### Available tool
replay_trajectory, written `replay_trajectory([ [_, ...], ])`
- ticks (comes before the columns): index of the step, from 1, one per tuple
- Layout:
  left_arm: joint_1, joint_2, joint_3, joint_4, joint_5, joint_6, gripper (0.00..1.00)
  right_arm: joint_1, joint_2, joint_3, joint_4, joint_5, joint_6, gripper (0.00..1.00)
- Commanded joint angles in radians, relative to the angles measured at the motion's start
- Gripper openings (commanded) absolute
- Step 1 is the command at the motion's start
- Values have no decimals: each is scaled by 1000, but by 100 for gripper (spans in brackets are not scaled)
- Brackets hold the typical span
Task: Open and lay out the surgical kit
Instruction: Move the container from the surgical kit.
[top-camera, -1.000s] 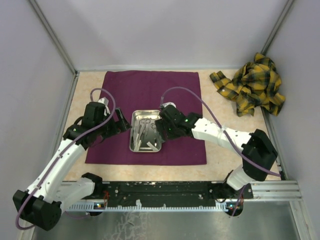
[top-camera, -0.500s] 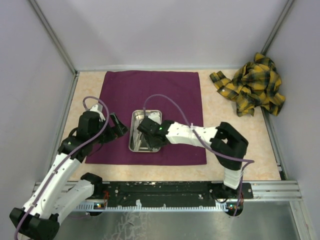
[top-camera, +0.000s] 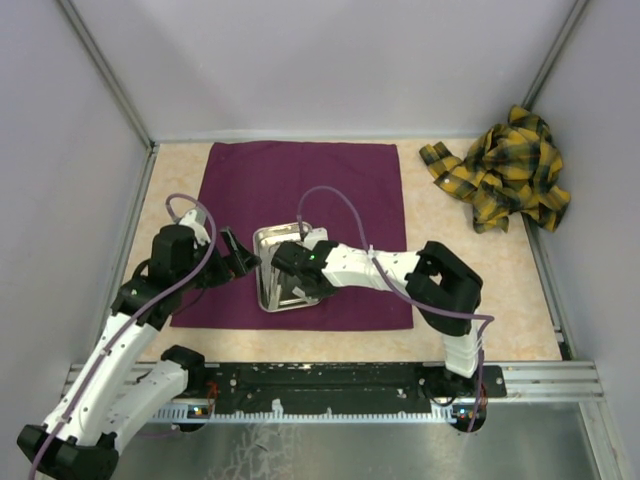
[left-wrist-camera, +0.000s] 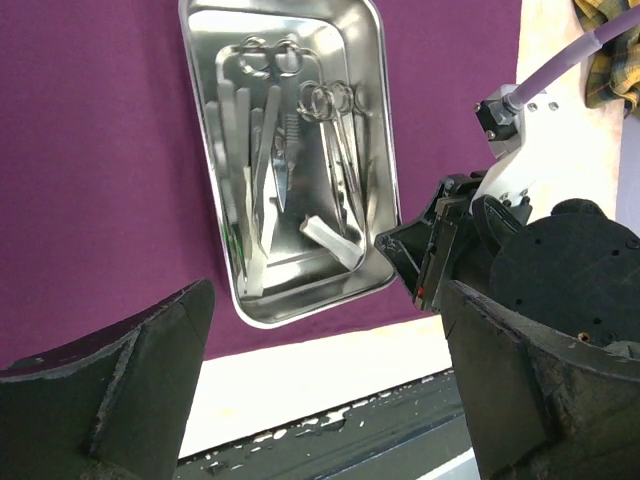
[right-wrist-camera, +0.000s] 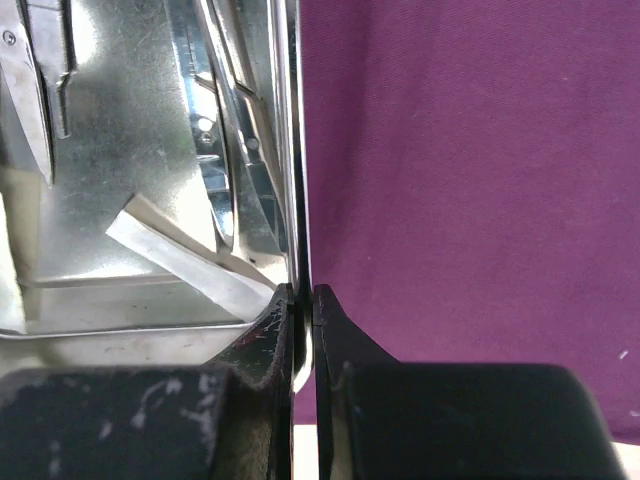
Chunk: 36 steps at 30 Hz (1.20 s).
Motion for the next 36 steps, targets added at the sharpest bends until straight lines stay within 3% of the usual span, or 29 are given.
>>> replay_trajectory([
  [1, -3, 1, 9, 13, 22, 33, 100, 16, -65, 8, -58, 64, 57, 0],
  [6, -2, 18, -1, 28, 30, 34, 99, 16, -95, -46, -87, 78, 106, 0],
  [17, -3, 18, -29, 44, 27, 28, 99, -55, -343, -379, -22, 65, 204, 0],
  [27, -2, 21, -65, 56, -3, 19, 99, -160, -519, -524, -14, 72, 89, 0],
  [36, -2, 29, -58, 22, -43, -14, 99, -199, -541, -545, -14, 98, -23, 0],
])
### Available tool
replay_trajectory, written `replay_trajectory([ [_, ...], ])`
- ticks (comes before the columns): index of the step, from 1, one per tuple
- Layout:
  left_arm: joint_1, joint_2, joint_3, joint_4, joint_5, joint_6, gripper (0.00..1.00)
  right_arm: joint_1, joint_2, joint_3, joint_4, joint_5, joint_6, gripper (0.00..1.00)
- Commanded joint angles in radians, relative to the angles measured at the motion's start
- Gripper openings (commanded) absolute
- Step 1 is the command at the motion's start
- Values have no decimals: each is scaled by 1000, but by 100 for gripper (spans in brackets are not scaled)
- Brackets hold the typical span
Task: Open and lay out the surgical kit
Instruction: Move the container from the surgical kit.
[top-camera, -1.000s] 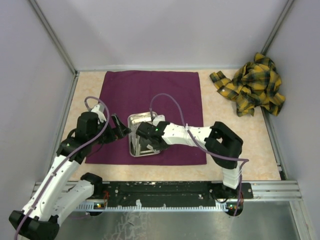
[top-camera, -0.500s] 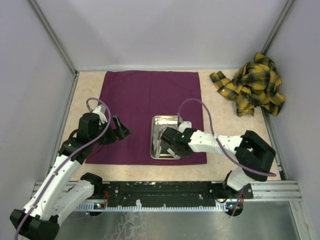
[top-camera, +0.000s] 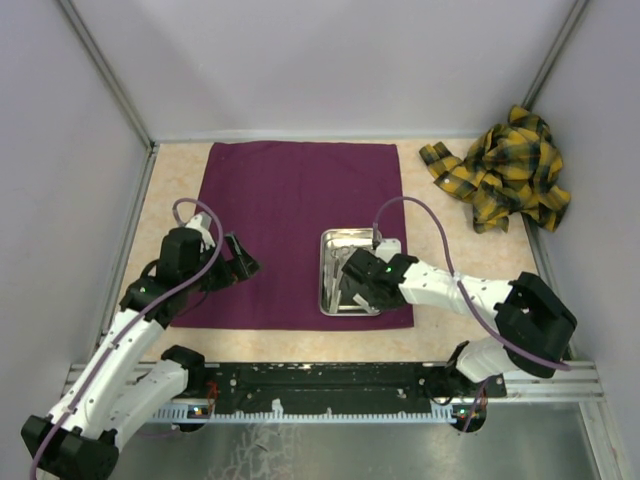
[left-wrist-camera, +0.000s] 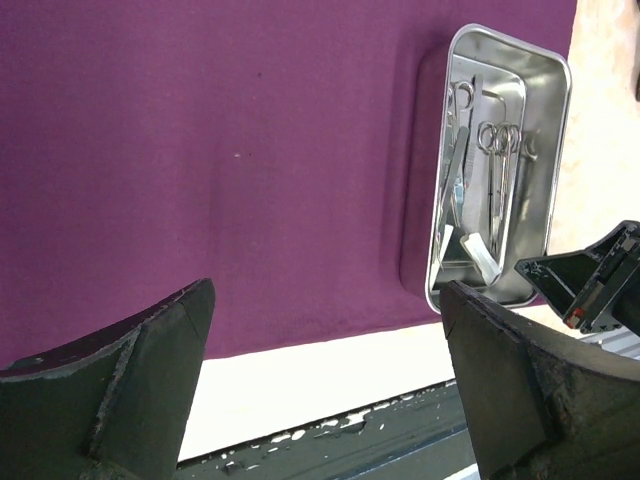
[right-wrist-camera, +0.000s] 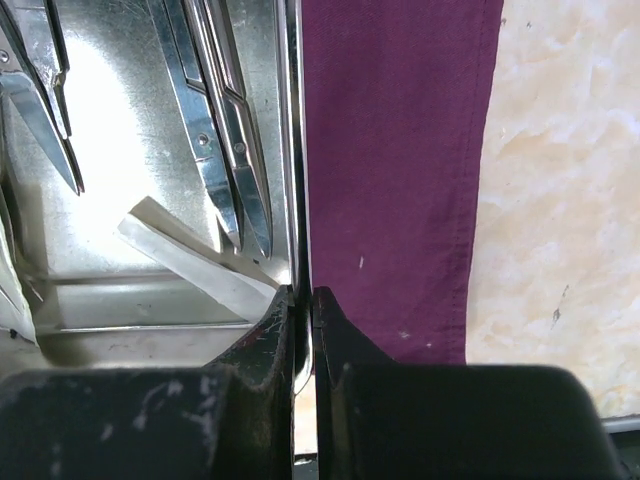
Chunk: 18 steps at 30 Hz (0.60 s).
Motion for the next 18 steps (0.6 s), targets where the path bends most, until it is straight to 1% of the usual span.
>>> replay_trajectory([
  [1, -3, 14, 4, -8, -33, -32, 99, -22, -40, -17, -9, 82, -79, 0],
  [5, -1, 72, -4, -34, -38, -72, 99, -25, -46, -32, 7, 81, -111, 0],
  [8, -3, 119, 2, -52, -6, -83, 99, -25, -63, -46, 13, 80, -127, 0],
  [10, -3, 140, 16, -82, -19, -98, 99, -26, -81, -56, 21, 71, -136, 9],
  [12, -2, 144, 16, -95, -74, -118, 99, -25, -99, -60, 20, 57, -144, 26],
  [15, -1, 150, 33, -101, -135, -134, 99, -25, -143, -63, 18, 46, -151, 44],
  [18, -1, 174, 74, -117, -189, -127, 99, -27, -203, -51, -6, 54, -155, 56],
])
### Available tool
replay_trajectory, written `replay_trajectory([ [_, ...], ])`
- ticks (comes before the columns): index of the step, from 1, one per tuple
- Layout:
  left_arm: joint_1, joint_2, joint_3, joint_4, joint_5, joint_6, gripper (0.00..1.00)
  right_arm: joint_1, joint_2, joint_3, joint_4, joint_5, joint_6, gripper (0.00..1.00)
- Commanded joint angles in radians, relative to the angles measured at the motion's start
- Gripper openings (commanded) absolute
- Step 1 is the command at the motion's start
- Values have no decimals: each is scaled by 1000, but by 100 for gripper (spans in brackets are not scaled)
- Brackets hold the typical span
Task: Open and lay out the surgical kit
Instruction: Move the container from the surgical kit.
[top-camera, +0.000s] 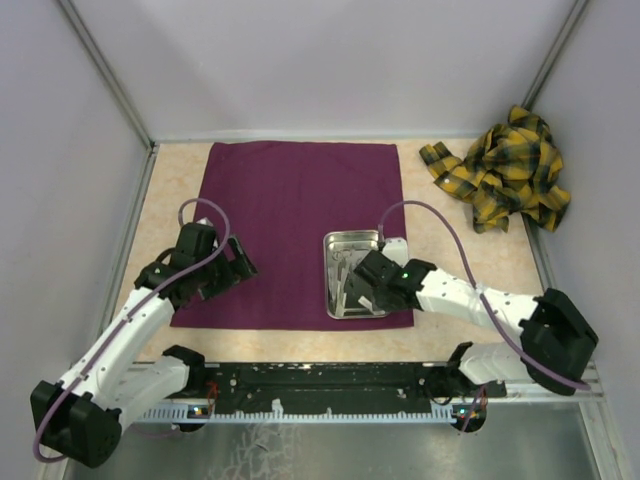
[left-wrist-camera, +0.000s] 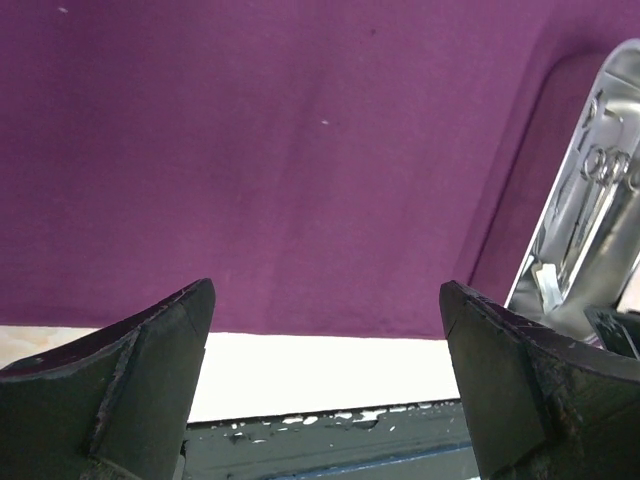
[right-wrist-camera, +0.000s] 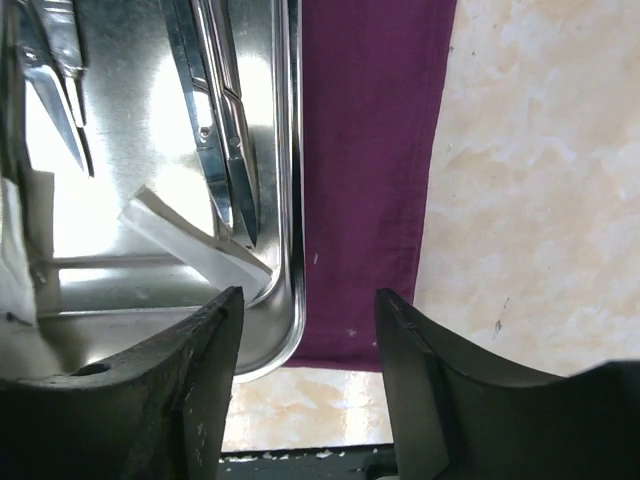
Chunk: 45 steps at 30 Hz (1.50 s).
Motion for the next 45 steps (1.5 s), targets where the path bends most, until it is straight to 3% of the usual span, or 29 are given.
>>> replay_trajectory([
  [1, -1, 30, 78, -36, -110, -11, 99, -7, -115, 22, -30, 39, -24, 57],
  [7, 59, 188, 232, -53, -133, 90, 100, -11, -209, 98, -65, 26, -51, 57],
  [10, 103, 299, 316, -101, -209, 138, 99, -10, -230, 144, -59, -8, -76, 57],
  [14, 215, 422, 381, -139, -254, 177, 100, -11, -244, 185, -45, -56, -102, 57],
  [21, 376, 503, 385, -99, -242, 232, 97, -13, -233, 209, -11, -102, -133, 58],
  [28, 385, 497, 306, -101, -265, 144, 94, -12, -226, 161, 33, -168, -130, 57],
  [36, 422, 604, 331, -89, -331, 163, 94, -12, -208, 129, 69, -202, -128, 57],
  [45, 466, 658, 275, -70, -335, 163, 74, -11, -208, 110, 96, -213, -129, 57],
])
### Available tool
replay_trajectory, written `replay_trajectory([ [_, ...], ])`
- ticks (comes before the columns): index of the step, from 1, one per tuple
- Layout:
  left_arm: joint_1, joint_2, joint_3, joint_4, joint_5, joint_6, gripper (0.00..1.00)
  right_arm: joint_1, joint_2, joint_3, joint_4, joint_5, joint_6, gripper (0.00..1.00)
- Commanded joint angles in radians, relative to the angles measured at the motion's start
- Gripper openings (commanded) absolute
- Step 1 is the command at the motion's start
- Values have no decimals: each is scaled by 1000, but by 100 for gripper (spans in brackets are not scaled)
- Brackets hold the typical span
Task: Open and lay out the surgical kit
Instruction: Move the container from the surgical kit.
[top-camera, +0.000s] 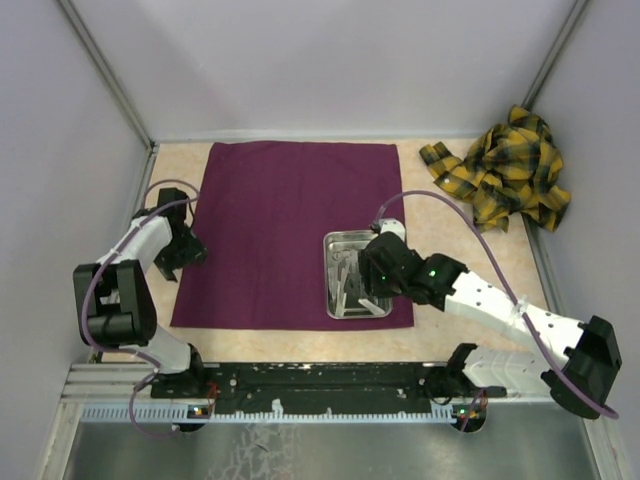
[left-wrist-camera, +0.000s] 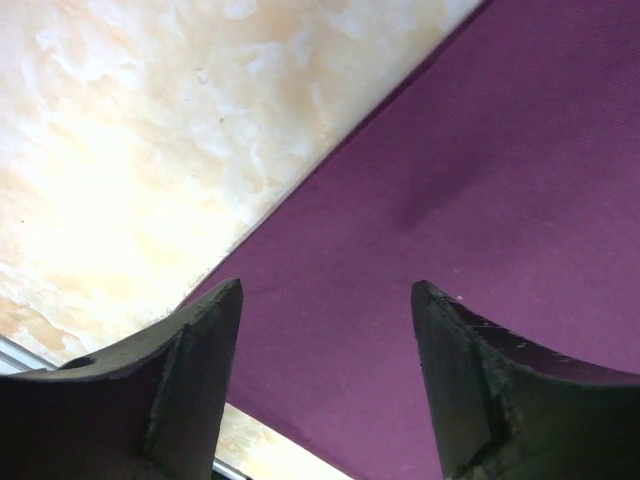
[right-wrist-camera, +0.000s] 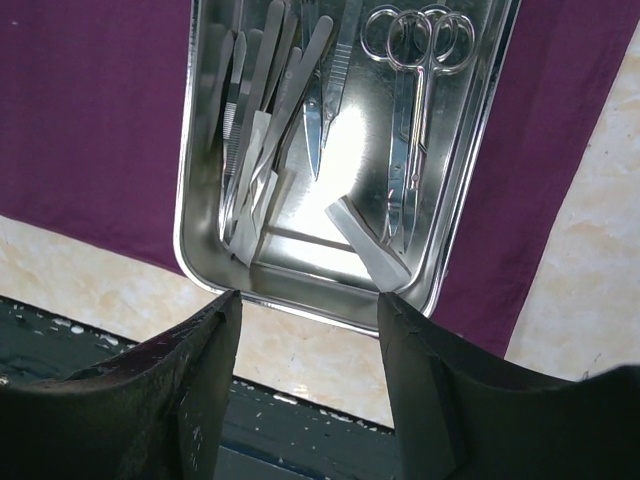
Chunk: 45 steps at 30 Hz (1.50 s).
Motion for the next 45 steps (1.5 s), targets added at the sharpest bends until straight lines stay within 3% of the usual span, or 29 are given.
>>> replay_trajectory([
  [1, 30, 16, -16, -1, -34, -5, 71, -4, -3, -15, 57, -15, -16, 57],
  [4, 37, 16, -11, -17, -34, -25, 56, -5, 2, -28, 70, -27, -19, 57],
  [10, 36, 21, -34, -33, -70, -54, 52, -5, 9, -28, 85, -37, -35, 57],
  [17, 37, 65, -46, -89, -114, -135, 40, -5, 7, -20, 90, -56, -57, 57],
  [18, 37, 74, -47, -101, -123, -150, 32, -4, 5, -17, 87, -56, -61, 57],
  [19, 36, 85, -49, -115, -135, -170, 11, -5, 2, -13, 82, -56, -69, 57],
  [20, 36, 101, -48, -135, -147, -193, 0, -5, -1, -7, 78, -57, -72, 57],
  [26, 36, 172, -60, -222, -186, -286, 0, -5, -33, 7, 58, -58, -92, 57],
  [37, 32, 96, -130, -235, -186, -376, 0, -6, -100, -29, 30, -58, -108, 57],
  [45, 26, 46, 38, -343, -184, -368, 0, -13, -113, -71, -3, 13, -17, 57],
])
